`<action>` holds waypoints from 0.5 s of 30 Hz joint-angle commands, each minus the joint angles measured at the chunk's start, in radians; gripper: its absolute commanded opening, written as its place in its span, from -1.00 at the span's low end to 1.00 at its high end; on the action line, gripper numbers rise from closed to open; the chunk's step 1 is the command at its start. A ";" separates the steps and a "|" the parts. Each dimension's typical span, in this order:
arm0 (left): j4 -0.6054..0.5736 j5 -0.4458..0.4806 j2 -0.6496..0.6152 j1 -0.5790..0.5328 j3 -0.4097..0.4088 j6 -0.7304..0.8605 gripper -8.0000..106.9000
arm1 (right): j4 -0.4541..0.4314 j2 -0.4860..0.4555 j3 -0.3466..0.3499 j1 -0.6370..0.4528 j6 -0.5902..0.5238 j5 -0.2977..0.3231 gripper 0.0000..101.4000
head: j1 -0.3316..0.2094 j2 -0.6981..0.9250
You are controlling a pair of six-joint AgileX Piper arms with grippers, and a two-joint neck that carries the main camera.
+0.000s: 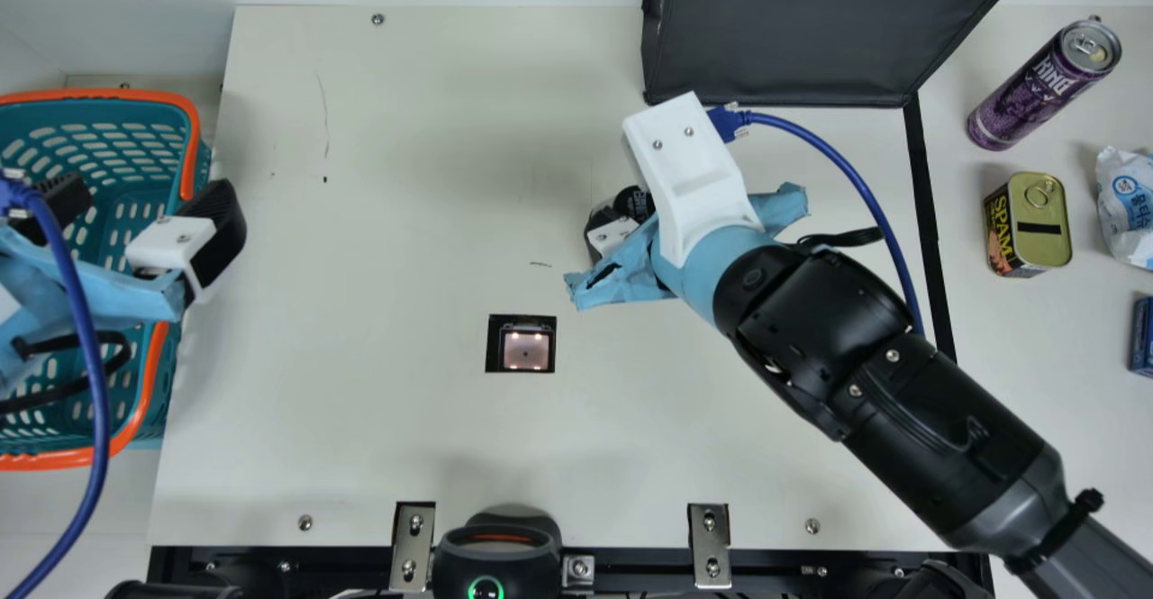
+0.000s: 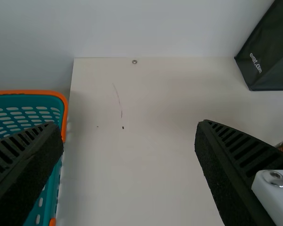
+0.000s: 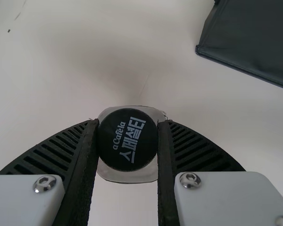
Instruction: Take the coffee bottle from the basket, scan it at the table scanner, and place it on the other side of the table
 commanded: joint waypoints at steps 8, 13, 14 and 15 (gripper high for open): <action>0.000 0.000 0.000 0.000 0.000 0.000 0.71 | -0.009 -0.010 -0.031 -0.030 0.017 0.056 -1.00 | -0.029 -0.208; 0.000 0.000 0.000 0.000 0.000 0.000 0.71 | 0.000 -0.046 -0.011 -0.099 0.011 0.072 -1.00 | -0.029 -0.325; 0.000 0.000 0.000 0.000 0.000 0.000 0.71 | 0.004 -0.056 -0.005 -0.116 0.008 0.074 -1.00 | -0.029 -0.347; 0.000 0.000 0.000 0.000 0.000 0.000 0.71 | 0.008 -0.065 0.003 -0.134 0.003 0.075 -1.00 | -0.029 -0.347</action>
